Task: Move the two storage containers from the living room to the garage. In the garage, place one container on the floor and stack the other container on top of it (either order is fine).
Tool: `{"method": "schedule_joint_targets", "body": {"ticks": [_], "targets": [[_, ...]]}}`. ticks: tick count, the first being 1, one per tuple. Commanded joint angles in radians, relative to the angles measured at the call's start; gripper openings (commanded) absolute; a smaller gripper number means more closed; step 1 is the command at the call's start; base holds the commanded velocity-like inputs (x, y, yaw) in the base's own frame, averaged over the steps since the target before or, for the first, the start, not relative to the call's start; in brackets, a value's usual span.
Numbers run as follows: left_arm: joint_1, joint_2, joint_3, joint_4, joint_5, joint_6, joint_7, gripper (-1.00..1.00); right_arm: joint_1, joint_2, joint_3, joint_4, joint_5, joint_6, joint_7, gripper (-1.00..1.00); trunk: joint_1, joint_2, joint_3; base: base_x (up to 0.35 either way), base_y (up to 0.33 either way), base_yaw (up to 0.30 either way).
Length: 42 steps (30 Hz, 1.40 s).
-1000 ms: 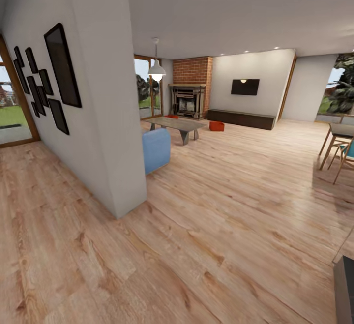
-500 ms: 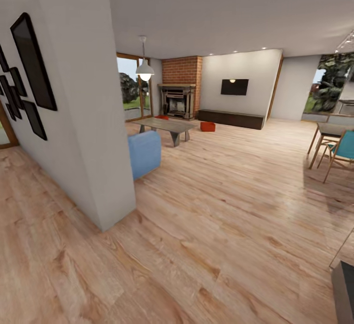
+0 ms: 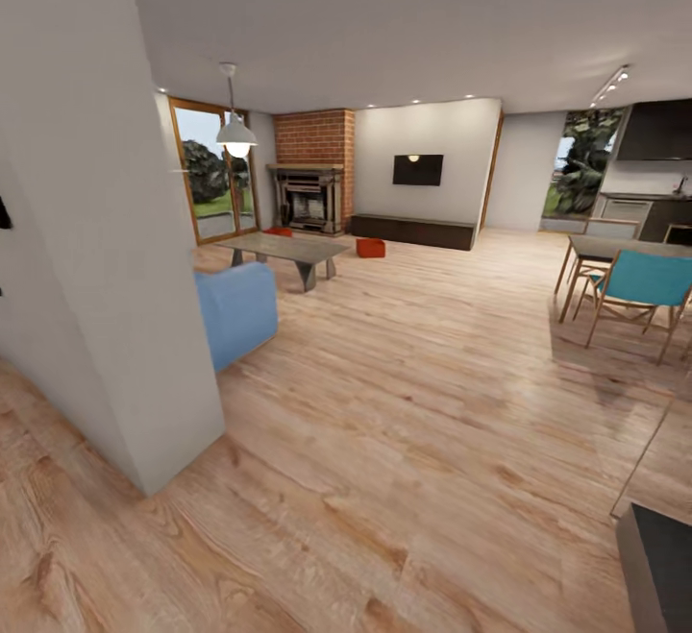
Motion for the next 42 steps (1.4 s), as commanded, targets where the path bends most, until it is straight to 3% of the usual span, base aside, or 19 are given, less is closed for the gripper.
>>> {"method": "schedule_joint_targets", "body": {"ticks": [1, 25, 35, 42], "targets": [[0.0, 0.0, 0.001, 0.0, 0.006, -0.003, -0.002, 1.0, -0.001, 0.001, 0.008, 0.003, -0.009, -0.005, 0.0, 1.0, 0.001, 0.0, -0.001, 0.322, 0.0, -0.242], [0.0, 0.0, 0.001, 0.001, 0.006, -0.002, -0.003, 1.0, -0.001, 0.001, 0.008, 0.003, -0.009, -0.005, 0.0, 1.0, 0.001, 0.0, -0.001, 0.322, 0.0, -0.023], [0.0, 0.0, 0.001, 0.001, 0.006, -0.001, -0.003, 1.0, -0.001, 0.001, 0.008, 0.003, -0.009, -0.005, 0.0, 1.0, 0.001, 0.0, -0.001, 0.322, 0.0, -0.21], [0.0, 0.0, 0.001, 0.001, 0.006, -0.001, -0.003, 1.0, -0.001, 0.001, 0.008, 0.003, -0.009, -0.005, 0.0, 1.0, 0.001, 0.0, -0.001, 0.322, 0.0, -0.027]]}}
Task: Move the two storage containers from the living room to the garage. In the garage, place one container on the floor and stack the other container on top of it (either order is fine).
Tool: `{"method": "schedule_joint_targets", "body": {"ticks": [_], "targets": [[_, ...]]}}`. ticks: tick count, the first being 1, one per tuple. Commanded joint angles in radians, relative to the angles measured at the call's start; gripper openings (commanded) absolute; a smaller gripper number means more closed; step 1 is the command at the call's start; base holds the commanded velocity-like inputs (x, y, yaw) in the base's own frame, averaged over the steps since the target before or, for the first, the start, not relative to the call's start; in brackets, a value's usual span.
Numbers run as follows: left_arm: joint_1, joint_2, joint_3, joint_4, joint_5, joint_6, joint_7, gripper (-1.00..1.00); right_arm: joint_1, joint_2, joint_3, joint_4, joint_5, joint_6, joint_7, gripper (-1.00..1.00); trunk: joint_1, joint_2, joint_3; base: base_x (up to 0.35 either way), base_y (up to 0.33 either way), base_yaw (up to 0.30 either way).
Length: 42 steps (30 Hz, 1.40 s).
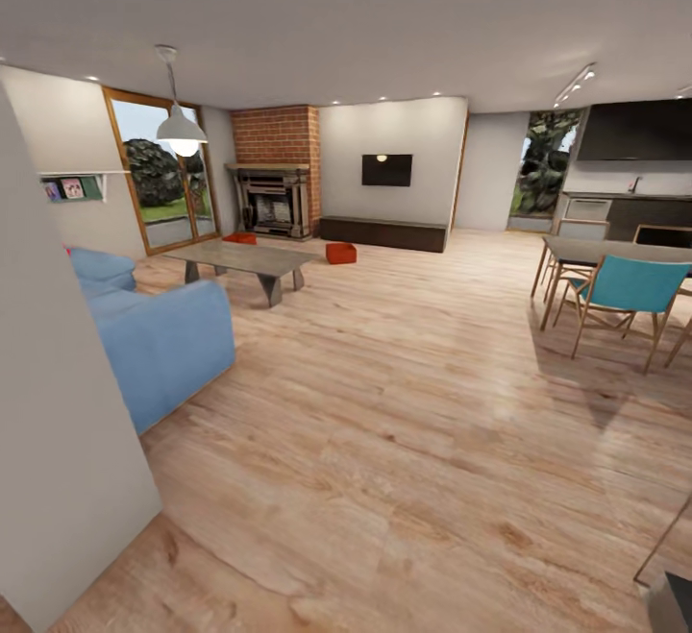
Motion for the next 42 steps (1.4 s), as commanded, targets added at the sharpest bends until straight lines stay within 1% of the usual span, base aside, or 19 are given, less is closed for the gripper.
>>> {"method": "schedule_joint_targets", "body": {"ticks": [1, 13, 42], "targets": [[0.0, 0.0, 0.001, 0.0, 0.006, -0.002, -0.002, 1.0, -0.001, 0.001, 0.008, 0.003, -0.009, -0.006, 0.0, 1.0, 0.001, 0.0, -0.001, 0.323, 0.0, -0.002], [0.0, 0.0, 0.001, 0.0, 0.006, -0.003, -0.002, 1.0, -0.001, 0.001, 0.008, 0.003, -0.009, -0.006, 0.0, 1.0, 0.001, 0.0, -0.001, 0.322, 0.0, -0.183], [0.0, 0.0, 0.001, 0.001, 0.006, 0.002, -0.002, 1.0, -0.001, -0.002, 0.009, 0.003, -0.008, -0.007, 0.0, 1.0, 0.001, 0.0, -0.001, 0.322, 0.0, -0.006]]}}
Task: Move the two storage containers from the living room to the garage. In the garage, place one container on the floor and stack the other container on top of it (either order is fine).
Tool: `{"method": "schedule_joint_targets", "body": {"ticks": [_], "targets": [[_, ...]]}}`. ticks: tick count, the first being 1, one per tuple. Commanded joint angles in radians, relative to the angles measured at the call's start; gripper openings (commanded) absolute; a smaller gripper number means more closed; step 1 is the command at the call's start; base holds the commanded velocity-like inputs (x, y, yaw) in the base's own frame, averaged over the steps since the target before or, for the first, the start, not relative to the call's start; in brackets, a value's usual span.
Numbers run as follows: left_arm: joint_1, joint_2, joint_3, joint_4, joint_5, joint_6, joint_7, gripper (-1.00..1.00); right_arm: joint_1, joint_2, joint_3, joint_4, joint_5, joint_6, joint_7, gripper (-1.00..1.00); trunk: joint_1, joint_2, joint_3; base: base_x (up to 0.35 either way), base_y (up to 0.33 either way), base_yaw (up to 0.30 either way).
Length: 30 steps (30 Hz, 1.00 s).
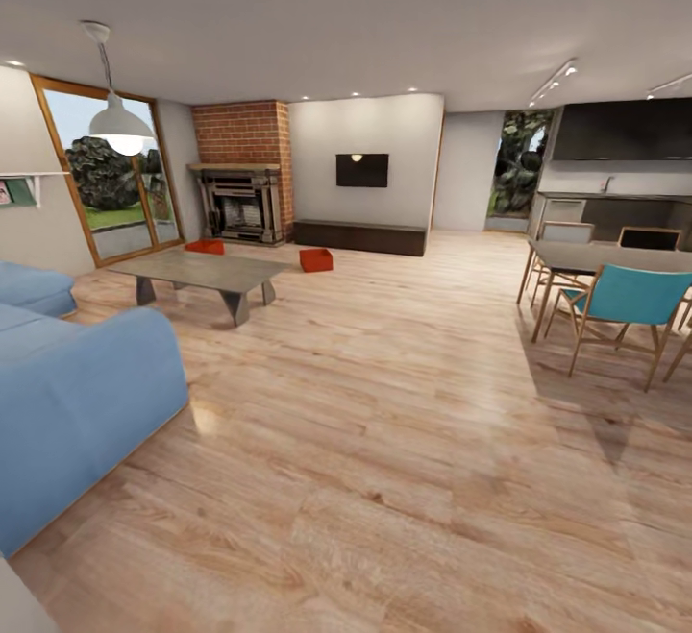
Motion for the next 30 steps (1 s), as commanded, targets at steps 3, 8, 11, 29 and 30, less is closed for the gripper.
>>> {"method": "schedule_joint_targets", "body": {"ticks": [3, 8, 11, 29, 30], "targets": [[0.0, 0.0, 0.001, 0.0, 0.006, -0.002, -0.002, 1.0, -0.001, 0.002, 0.009, 0.003, -0.009, -0.006, 0.0, 1.0, 0.001, 0.0, -0.001, 0.322, 0.0, 0.0], [0.0, 0.0, 0.001, 0.0, 0.006, -0.001, -0.002, 1.0, -0.001, 0.004, 0.009, 0.003, -0.009, -0.006, 0.0, 1.0, 0.001, 0.0, -0.001, 0.322, 0.0, 0.0], [0.0, 0.0, 0.0, 0.0, 0.005, 0.0, -0.002, 1.0, -0.001, 0.005, 0.008, 0.003, -0.009, -0.006, -0.001, 1.0, 0.001, 0.0, -0.001, 0.323, 0.0, 0.0], [0.0, 0.0, -0.001, -0.001, 0.003, -0.004, -0.002, 1.0, -0.001, 0.018, 0.007, -0.006, -0.159, -0.035, -0.164, 1.0, 0.001, 0.0, -0.001, 0.322, 0.0, 0.0], [0.0, 0.0, -0.001, -0.001, 0.003, -0.004, -0.002, 1.0, -0.001, 0.018, 0.007, -0.006, -0.16, -0.035, -0.163, 1.0, 0.001, 0.0, -0.001, 0.322, 0.0, 0.0]]}}
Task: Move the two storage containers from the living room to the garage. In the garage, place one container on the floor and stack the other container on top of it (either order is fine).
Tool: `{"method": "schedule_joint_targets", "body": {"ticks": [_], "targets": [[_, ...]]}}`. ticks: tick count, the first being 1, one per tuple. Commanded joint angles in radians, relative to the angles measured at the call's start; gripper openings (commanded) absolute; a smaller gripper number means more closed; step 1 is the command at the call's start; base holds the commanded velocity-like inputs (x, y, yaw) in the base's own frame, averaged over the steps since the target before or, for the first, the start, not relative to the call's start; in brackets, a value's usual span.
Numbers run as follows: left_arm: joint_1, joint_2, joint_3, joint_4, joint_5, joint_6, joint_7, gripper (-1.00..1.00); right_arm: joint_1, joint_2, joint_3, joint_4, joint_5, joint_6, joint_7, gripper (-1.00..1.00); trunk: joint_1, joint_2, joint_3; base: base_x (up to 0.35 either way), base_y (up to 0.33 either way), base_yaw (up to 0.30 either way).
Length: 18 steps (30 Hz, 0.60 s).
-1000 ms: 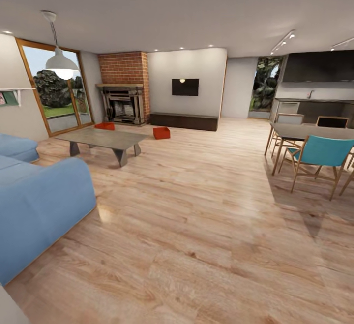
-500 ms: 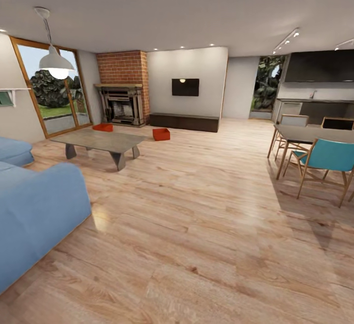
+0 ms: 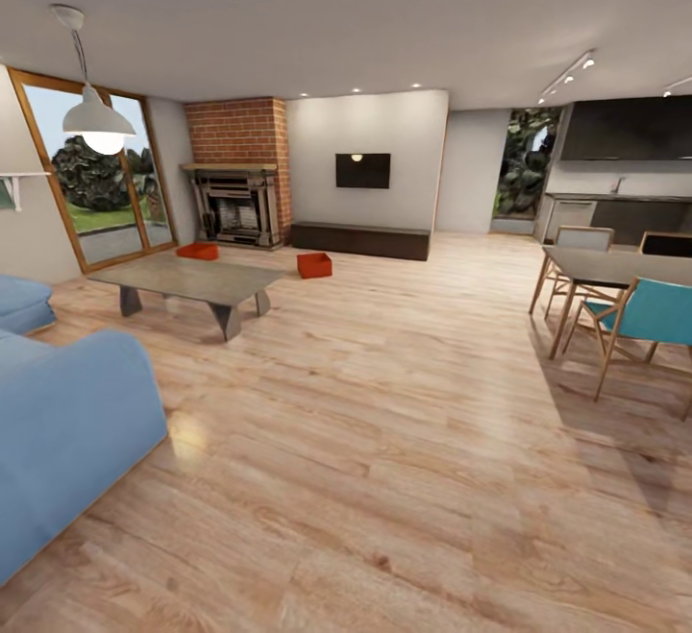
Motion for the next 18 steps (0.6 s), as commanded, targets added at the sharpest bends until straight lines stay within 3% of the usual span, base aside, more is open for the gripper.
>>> {"method": "schedule_joint_targets", "body": {"ticks": [1, 5, 18], "targets": [[0.0, 0.0, 0.0, 0.0, 0.006, -0.003, -0.002, 1.0, -0.001, 0.001, 0.008, 0.003, -0.01, -0.005, 0.0, 1.0, 0.001, 0.0, -0.001, 0.322, 0.0, 0.0], [0.0, 0.0, 0.002, 0.0, 0.008, -0.008, -0.001, 1.0, -0.001, 0.0, 0.005, 0.009, -0.014, -0.046, 0.002, 1.0, 0.001, 0.0, -0.001, 0.322, 0.0, 0.0], [0.0, 0.0, 0.002, 0.001, 0.009, -0.008, -0.001, 1.0, -0.001, -0.001, 0.005, 0.01, -0.014, -0.054, 0.003, 1.0, 0.001, 0.0, -0.001, 0.322, 0.0, 0.0]]}}
